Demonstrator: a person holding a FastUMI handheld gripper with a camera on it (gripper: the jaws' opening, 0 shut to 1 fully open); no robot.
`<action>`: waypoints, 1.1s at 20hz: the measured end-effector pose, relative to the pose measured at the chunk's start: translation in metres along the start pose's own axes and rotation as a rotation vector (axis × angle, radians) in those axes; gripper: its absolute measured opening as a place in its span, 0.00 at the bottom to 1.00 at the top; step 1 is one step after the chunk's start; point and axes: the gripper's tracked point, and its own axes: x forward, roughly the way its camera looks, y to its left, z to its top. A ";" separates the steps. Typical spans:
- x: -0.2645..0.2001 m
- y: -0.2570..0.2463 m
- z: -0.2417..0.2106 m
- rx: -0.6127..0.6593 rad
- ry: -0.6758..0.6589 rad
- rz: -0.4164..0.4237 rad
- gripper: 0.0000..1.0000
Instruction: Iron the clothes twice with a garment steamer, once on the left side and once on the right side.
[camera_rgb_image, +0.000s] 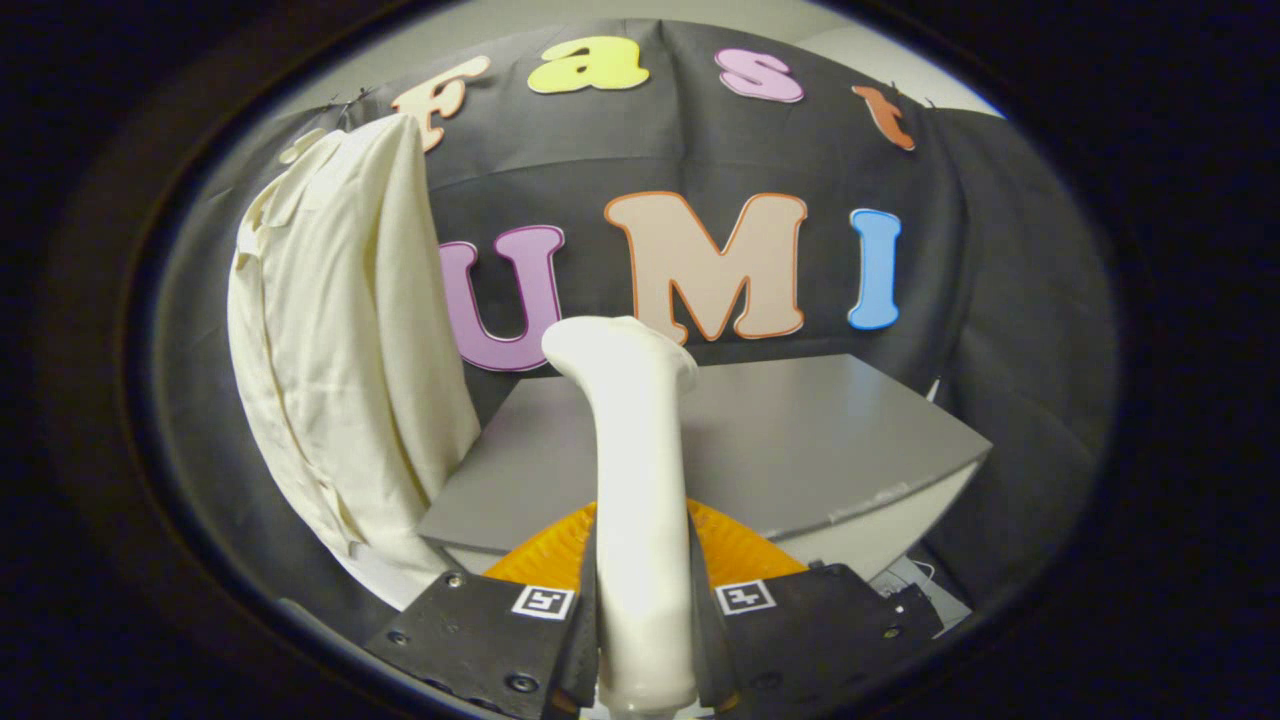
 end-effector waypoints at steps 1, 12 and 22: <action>-0.018 0.011 -0.001 0.001 -0.005 -0.008 0.38; -0.164 0.151 -0.004 0.006 -0.077 0.047 0.37; -0.180 0.272 0.004 -0.054 -0.097 0.171 0.37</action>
